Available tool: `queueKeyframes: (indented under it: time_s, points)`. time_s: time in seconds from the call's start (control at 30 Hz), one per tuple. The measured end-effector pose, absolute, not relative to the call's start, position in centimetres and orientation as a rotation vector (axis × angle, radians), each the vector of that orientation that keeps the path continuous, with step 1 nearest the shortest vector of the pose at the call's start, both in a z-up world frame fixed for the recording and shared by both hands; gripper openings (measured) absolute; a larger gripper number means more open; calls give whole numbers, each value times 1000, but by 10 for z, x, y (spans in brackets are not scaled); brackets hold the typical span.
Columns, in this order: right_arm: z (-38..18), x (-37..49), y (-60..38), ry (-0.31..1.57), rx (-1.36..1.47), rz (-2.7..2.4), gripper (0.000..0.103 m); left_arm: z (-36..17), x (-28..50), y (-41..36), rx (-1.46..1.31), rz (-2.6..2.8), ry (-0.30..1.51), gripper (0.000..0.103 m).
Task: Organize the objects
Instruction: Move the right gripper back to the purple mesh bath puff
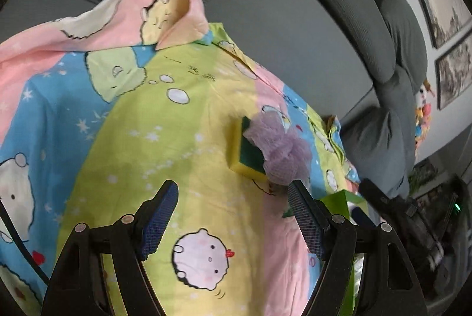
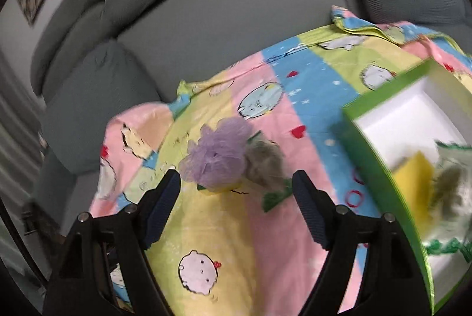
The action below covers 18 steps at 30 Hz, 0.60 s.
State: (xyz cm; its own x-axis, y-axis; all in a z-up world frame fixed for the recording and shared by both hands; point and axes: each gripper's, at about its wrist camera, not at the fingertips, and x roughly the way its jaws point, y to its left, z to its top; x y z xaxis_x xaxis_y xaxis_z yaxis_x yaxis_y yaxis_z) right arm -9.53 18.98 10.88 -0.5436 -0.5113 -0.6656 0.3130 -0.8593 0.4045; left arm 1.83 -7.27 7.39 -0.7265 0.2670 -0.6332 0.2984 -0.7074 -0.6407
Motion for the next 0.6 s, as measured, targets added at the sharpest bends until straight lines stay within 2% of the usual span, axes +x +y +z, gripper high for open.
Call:
queueKeyframes:
  time_s: [0.23, 0.37, 0.5, 0.6]
  points:
    - [98, -129, 120, -99, 1150, -2430, 77, 73, 25, -91, 1143, -2624, 1188, 77]
    - [80, -143, 111, -72, 1157, -2513, 77, 69, 25, -94, 1173, -2604, 1167, 77]
    - [57, -154, 110, -126, 1244, -2466, 77, 66, 23, -91, 1210, -2597, 1136, 77]
    - [57, -152, 106, -44, 1200, -2514, 74, 65, 22, -89, 1226, -2603, 1140, 77]
